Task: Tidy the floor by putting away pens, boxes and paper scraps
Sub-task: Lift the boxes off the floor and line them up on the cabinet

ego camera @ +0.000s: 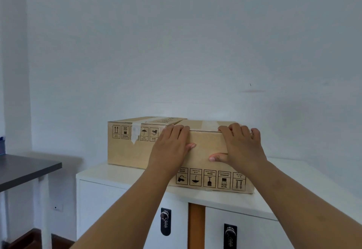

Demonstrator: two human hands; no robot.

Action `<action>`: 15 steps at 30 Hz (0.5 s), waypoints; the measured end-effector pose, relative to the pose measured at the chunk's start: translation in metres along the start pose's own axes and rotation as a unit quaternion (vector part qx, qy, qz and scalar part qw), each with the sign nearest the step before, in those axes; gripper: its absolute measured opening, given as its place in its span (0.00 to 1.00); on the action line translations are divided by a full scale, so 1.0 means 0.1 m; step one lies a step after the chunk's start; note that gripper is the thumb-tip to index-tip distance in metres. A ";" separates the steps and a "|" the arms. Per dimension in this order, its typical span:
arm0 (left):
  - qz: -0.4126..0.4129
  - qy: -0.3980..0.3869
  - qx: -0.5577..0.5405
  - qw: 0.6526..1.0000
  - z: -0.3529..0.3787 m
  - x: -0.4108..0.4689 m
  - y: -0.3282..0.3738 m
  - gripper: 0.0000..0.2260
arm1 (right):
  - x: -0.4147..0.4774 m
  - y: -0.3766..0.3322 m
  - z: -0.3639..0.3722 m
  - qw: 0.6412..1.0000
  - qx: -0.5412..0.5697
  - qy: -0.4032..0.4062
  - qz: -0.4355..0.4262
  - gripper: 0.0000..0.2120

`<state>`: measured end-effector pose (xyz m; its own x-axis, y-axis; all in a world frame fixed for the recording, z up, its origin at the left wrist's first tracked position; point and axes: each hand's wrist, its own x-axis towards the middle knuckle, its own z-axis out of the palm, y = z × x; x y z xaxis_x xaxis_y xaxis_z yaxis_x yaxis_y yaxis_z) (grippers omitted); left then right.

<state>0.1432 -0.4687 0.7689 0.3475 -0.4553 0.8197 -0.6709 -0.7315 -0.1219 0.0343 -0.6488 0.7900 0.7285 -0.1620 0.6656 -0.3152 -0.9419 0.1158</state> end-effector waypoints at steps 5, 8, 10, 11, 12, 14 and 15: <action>-0.006 -0.028 0.007 1.000 0.18 0.10 -0.14 0.25 | 0.15 -0.09 0.16 1.000 -0.007 0.010 0.012 0.42; -0.026 -0.046 -0.005 0.999 0.29 0.16 -0.26 0.26 | 0.25 -0.14 0.27 1.000 -0.015 0.020 0.014 0.42; -0.078 -0.053 -0.026 0.995 0.39 0.19 -0.42 0.27 | 0.33 -0.15 0.33 0.999 -0.019 0.028 0.013 0.41; -0.103 -0.052 -0.035 0.993 0.42 0.18 -0.52 0.27 | 0.36 -0.16 0.36 0.999 -0.020 0.029 0.014 0.41; -0.117 -0.052 -0.039 0.991 0.47 0.17 -0.62 0.27 | 0.40 -0.17 0.40 0.999 -0.020 0.031 0.015 0.41; -0.118 -0.037 -0.043 0.991 0.52 0.15 -0.73 0.25 | 0.42 -0.18 0.46 0.998 -0.028 0.050 0.013 0.41; -0.115 -0.021 -0.049 0.992 0.54 0.14 -0.75 0.24 | 0.44 -0.19 0.49 0.997 -0.032 0.064 0.012 0.41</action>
<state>0.2335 -0.4475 0.7596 0.5253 -0.3043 0.7946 -0.6301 -0.7667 0.1230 0.1017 -0.6525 0.7812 0.6384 -0.1416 0.7565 -0.3721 -0.9172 0.1424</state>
